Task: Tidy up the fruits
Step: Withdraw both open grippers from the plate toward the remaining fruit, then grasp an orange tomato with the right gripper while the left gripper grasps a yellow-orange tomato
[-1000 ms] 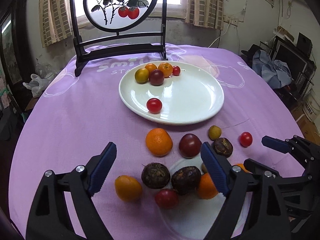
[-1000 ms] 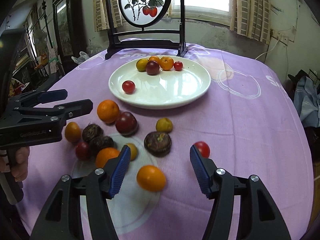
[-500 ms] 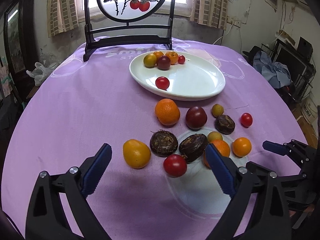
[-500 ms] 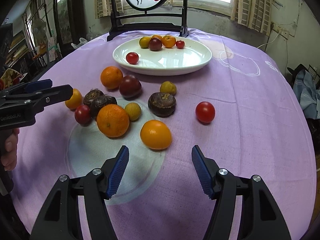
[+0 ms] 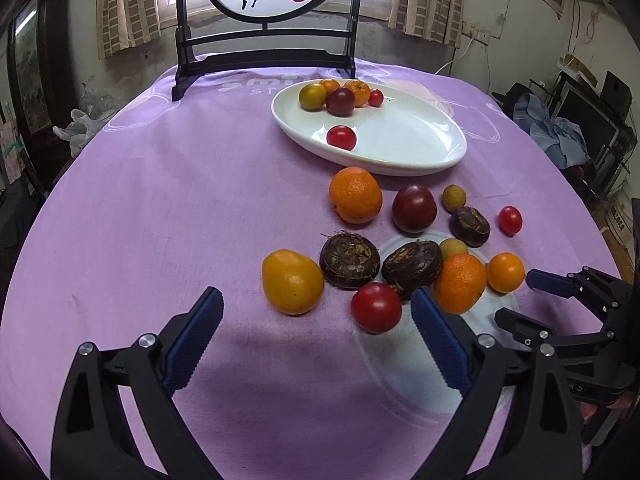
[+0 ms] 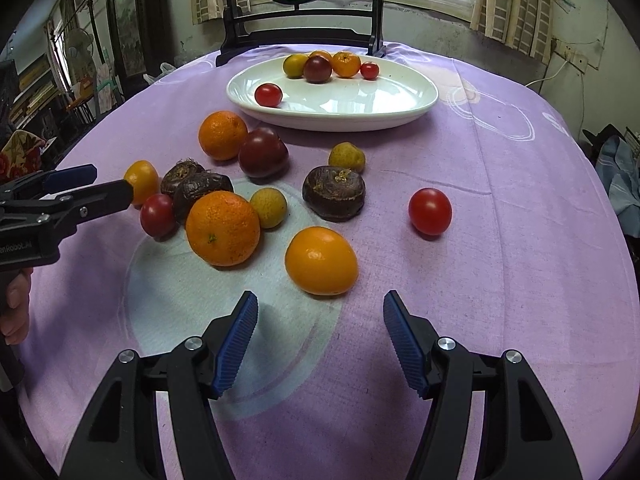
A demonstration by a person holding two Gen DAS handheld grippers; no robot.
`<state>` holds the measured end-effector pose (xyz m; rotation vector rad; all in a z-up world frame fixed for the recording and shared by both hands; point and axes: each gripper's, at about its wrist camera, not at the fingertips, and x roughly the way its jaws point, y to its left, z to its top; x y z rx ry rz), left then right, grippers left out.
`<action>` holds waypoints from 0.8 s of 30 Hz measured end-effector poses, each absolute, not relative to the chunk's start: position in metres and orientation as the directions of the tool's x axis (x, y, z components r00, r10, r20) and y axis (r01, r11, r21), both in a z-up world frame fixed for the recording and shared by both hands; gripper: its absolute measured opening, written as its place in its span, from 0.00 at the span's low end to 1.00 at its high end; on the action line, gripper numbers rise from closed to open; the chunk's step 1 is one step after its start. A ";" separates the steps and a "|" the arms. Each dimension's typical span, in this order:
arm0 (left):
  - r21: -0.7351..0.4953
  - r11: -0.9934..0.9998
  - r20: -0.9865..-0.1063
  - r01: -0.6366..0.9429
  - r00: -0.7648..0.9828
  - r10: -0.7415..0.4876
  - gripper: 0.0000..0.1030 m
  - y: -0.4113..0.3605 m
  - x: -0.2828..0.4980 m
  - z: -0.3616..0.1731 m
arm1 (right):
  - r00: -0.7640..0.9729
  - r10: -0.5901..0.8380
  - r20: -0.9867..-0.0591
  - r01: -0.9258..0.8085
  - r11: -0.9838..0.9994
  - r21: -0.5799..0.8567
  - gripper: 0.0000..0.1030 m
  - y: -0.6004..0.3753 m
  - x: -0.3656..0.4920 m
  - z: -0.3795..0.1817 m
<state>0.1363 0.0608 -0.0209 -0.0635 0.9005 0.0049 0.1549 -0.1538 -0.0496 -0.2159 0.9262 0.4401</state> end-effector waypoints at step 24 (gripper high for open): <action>-0.037 0.996 -0.828 -0.083 0.561 0.016 0.90 0.081 0.146 -0.042 | 0.524 0.283 -0.803 -0.461 0.887 0.011 0.38 -0.144 0.170 -0.051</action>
